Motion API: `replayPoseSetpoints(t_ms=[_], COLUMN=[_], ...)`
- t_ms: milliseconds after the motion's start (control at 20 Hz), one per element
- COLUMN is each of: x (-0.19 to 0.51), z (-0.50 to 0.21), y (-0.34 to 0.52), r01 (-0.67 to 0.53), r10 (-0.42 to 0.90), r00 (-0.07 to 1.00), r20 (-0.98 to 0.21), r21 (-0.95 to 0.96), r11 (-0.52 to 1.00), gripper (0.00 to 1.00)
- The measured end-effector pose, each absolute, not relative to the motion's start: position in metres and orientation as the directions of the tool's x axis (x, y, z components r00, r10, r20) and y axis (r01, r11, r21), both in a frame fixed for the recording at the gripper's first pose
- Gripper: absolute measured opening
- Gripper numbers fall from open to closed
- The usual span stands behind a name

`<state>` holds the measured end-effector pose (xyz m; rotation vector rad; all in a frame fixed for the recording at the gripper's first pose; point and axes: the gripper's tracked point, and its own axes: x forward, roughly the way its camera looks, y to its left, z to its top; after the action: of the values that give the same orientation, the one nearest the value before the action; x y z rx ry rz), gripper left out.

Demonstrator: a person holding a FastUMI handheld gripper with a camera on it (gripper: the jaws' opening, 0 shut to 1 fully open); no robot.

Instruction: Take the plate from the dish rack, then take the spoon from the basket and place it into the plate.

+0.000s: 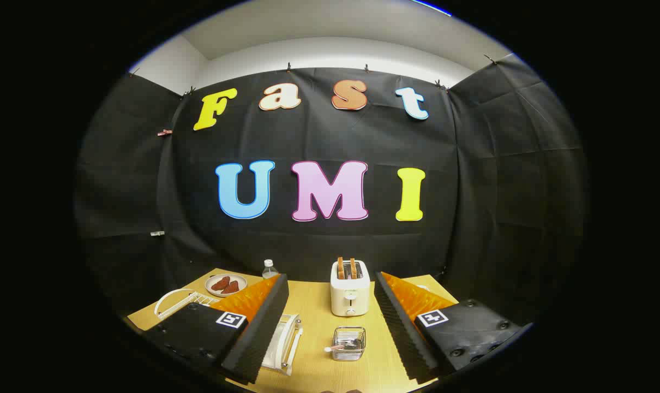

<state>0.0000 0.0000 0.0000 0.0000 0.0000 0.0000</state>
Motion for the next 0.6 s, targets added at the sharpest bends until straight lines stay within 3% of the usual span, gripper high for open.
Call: replayPoseSetpoints(t_ms=[250,600], x=[0.005,0.014], z=[-0.032,-0.028], y=[-0.003,-0.006], r01=[-0.058,-0.073], r10=[0.057,0.073], r00=[0.994,0.994], r20=[-0.093,-0.083], r21=[-0.014,0.006], r11=[0.998,0.997], gripper=[0.98,0.98])
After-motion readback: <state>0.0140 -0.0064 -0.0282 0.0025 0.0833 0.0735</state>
